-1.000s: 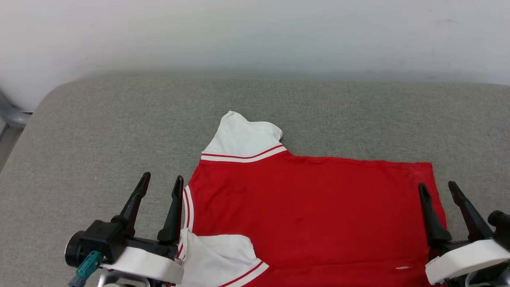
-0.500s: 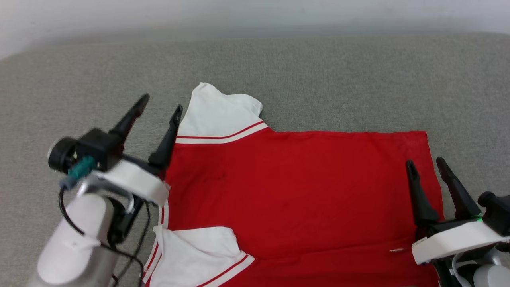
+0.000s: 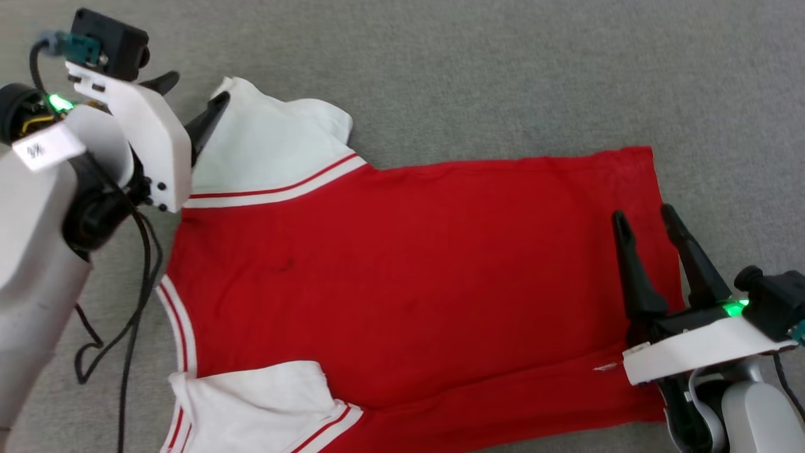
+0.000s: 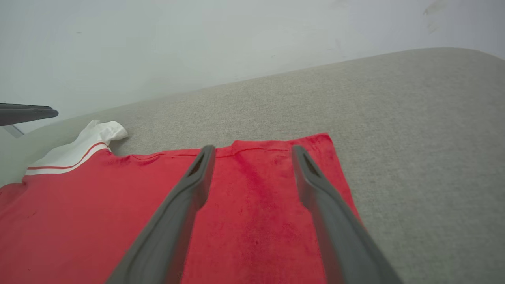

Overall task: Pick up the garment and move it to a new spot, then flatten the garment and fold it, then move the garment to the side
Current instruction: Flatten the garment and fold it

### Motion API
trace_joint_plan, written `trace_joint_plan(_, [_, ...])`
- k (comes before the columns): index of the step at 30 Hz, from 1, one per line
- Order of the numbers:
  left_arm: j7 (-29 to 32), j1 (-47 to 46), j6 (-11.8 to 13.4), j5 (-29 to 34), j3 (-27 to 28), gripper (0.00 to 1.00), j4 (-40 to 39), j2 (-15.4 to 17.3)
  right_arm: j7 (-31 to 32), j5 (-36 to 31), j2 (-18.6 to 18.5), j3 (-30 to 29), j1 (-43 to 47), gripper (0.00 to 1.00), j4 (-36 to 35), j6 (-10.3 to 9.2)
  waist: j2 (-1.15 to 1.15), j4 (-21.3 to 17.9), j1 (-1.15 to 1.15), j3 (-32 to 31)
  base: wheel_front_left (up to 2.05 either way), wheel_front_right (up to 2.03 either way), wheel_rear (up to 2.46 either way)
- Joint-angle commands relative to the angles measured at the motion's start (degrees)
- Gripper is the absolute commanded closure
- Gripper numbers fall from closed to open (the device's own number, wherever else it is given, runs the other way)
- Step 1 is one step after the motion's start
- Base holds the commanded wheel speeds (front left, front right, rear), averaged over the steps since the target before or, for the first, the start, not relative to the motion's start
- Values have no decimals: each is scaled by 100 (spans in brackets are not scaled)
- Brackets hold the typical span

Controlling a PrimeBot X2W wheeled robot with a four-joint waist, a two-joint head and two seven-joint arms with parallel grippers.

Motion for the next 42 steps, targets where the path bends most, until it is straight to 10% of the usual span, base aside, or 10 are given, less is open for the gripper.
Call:
trace_joint_plan(1, [328, -240, 7, -158, -176, 0, 55, 134, -51, 53, 32, 40, -162, 0, -15, -4, 0, -161, -1, 235, 0, 0, 0])
trace_joint_plan(20, [1407, -1545, 6, -607, -1083, 0, 926, 326, 0, -8, 116, 351, -507, 0, -30, -5, 0, -393, -1, 932, 0, 0, 0])
trace_joint_plan(21, [1461, -1526, 6, -656, -1120, 5, 988, 319, -14, -11, 125, 356, -506, 0, -17, -5, 0, -401, -1, 942, 0, 0, 0])
trace_joint_plan(23, [1591, -1464, 5, -777, -1221, 100, 1074, 279, -26, -21, 140, 358, -491, 0, 15, -4, 0, -411, -1, 951, 0, 0, 0])
trace_joint_plan(42, [197, -664, 91, -1190, -1086, 100, 926, 198, 960, -197, -402, 104, -151, 0, 107, -5, 0, 0, -1, -405, 0, 0, 0])
